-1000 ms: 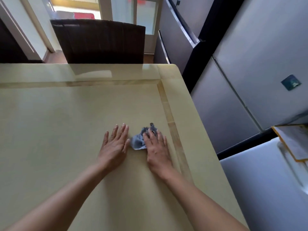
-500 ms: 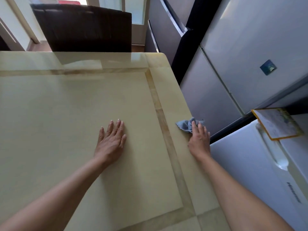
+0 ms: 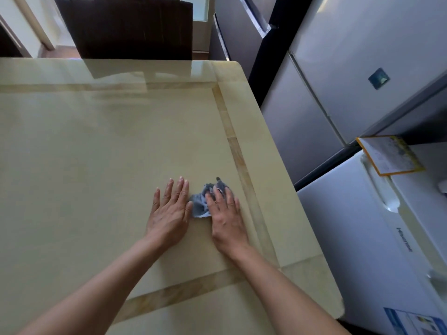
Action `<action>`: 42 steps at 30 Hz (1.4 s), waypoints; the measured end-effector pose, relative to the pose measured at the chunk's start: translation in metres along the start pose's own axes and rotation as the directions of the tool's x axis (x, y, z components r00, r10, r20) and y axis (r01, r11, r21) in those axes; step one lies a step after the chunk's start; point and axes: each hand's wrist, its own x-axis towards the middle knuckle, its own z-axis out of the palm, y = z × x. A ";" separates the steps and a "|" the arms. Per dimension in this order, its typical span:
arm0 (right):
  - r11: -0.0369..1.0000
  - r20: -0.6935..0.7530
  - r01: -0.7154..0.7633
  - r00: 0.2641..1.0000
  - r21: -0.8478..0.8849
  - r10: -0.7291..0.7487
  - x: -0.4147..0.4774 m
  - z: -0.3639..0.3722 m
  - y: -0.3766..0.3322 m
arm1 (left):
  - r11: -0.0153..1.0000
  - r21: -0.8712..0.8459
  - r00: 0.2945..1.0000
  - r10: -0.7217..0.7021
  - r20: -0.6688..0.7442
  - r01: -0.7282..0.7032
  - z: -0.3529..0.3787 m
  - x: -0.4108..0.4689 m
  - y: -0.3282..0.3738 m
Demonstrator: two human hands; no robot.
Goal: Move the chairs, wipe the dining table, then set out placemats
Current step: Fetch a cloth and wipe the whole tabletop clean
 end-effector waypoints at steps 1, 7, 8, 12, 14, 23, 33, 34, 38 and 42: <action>1.000 0.004 0.029 1.000 -0.005 -0.029 -0.003 -0.002 0.006 | 1.000 0.008 1.000 0.004 0.003 -0.004 0.002 -0.006 0.001; 0.959 -0.031 -0.283 0.958 0.005 0.283 -0.010 -0.027 0.094 | 0.999 0.047 0.998 0.016 0.058 -0.018 0.011 -0.029 0.000; 0.938 -0.044 -0.346 0.937 0.018 0.346 -0.020 -0.029 0.109 | 0.999 0.037 0.998 0.009 0.069 -0.012 0.013 -0.031 0.000; 0.860 -0.071 -0.508 0.857 0.049 0.510 -0.065 -0.025 0.131 | 1.000 -0.005 0.992 0.012 0.126 -0.011 0.012 -0.029 -0.001; 0.843 -0.089 -0.535 0.838 0.053 0.538 -0.078 -0.019 0.122 | 0.999 -0.024 0.986 0.024 0.166 -0.020 0.006 -0.027 -0.001; 0.988 0.273 -0.155 0.951 0.020 0.144 -0.120 0.002 0.015 | 0.996 -0.052 0.979 0.081 0.186 -0.072 0.013 -0.080 0.009; 0.955 0.263 0.159 0.960 -0.249 -0.092 -0.148 -0.034 0.011 | 0.998 -0.020 0.975 0.061 0.215 -0.058 0.029 -0.127 0.018; 0.952 0.251 0.126 0.967 -0.280 -0.054 -0.150 -0.041 0.022 | 0.999 -0.022 0.975 0.053 0.215 -0.049 0.030 -0.130 0.018; 0.957 0.236 -0.110 0.956 -0.269 0.176 -0.174 -0.060 0.080 | 0.999 -0.044 0.976 0.010 0.219 -0.001 0.037 -0.142 0.022; 0.924 0.258 -0.330 0.892 -0.191 0.372 -0.203 -0.067 0.128 | 0.999 -0.035 0.978 -0.015 0.206 0.023 0.044 -0.153 0.035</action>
